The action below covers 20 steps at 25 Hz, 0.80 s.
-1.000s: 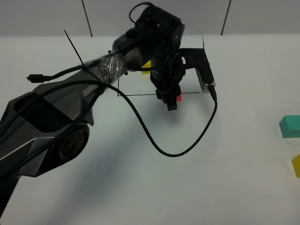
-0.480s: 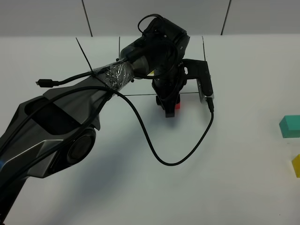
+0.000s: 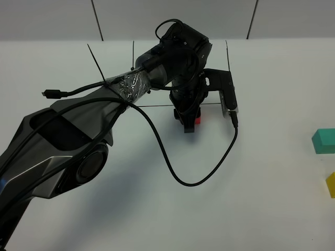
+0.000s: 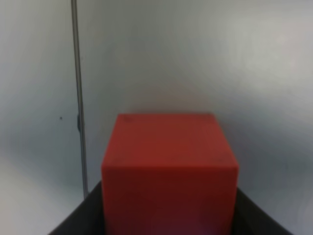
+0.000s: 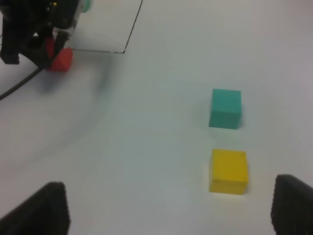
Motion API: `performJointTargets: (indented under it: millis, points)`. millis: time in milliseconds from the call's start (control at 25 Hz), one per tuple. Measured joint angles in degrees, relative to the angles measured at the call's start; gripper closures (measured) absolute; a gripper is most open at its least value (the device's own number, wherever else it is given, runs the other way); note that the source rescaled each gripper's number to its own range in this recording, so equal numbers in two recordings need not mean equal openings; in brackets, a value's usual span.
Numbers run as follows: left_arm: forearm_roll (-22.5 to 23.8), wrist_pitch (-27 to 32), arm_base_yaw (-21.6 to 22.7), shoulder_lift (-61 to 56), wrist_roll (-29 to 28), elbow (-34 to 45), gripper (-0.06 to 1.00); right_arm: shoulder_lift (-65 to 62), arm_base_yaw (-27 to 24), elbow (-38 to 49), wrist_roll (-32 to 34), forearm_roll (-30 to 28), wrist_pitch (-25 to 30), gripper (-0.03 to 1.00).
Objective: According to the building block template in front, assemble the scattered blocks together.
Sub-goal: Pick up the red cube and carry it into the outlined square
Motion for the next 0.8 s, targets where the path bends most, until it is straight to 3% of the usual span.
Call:
performJointTargets:
  millis: [720,800]
  points:
    - [-2.35,0.00,0.36,0.00,3.08,0.00,0.94,0.00,0.00,0.00,0.00,0.00,0.00,0.26]
    - [-2.47,0.00,0.36,0.00,3.07,0.00,0.88,0.00,0.00,0.00,0.00,0.00,0.00,0.26]
